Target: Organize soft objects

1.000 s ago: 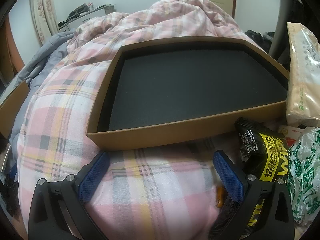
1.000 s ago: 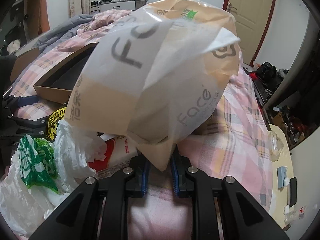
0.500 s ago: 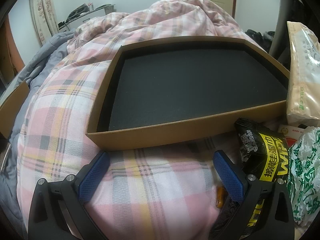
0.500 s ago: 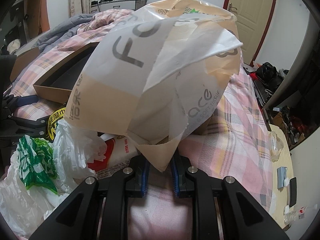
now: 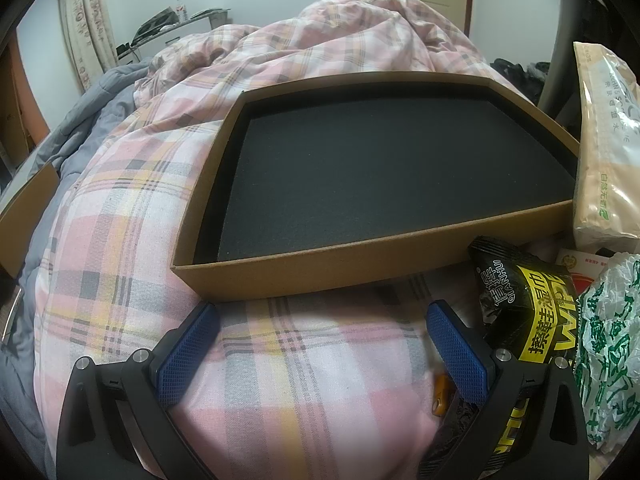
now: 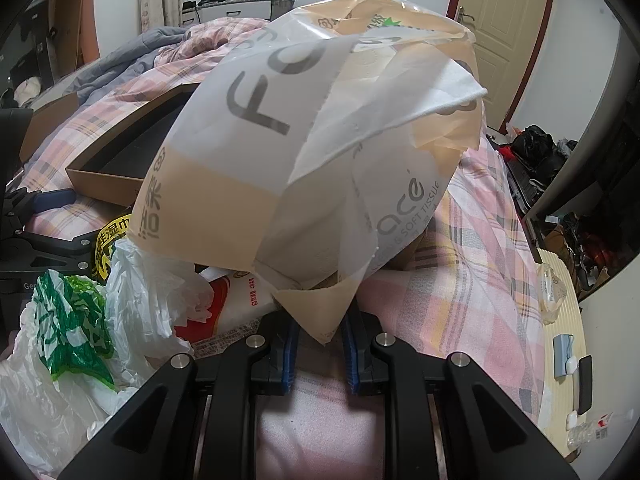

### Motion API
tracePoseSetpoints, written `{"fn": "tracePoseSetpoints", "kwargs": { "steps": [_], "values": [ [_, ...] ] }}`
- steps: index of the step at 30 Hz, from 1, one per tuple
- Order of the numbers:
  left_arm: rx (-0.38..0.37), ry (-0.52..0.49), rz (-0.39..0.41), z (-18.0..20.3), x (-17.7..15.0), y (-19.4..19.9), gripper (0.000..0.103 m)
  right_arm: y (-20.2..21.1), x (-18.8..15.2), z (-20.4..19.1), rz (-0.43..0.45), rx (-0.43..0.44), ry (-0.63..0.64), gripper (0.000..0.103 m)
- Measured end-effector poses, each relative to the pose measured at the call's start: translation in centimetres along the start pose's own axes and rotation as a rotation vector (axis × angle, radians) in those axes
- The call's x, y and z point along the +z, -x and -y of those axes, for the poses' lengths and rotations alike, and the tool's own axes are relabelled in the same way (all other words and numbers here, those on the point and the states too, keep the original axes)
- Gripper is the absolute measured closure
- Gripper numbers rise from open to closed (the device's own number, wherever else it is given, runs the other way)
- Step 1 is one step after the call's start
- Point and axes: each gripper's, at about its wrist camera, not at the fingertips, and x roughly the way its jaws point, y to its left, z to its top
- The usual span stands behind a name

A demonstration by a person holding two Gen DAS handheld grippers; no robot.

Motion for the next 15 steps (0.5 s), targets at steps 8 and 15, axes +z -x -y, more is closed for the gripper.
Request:
{"fn": "tracePoseSetpoints", "kwargs": {
  "steps": [8, 15],
  "values": [
    [0.001, 0.0, 0.0, 0.02, 0.02, 0.0, 0.0, -0.02, 0.03, 0.02, -0.001, 0.0, 0.0, 0.087],
    [0.001, 0.0, -0.001, 0.11, 0.04, 0.01, 0.0, -0.02, -0.03, -0.06, -0.001, -0.001, 0.0, 0.087]
  ]
}}
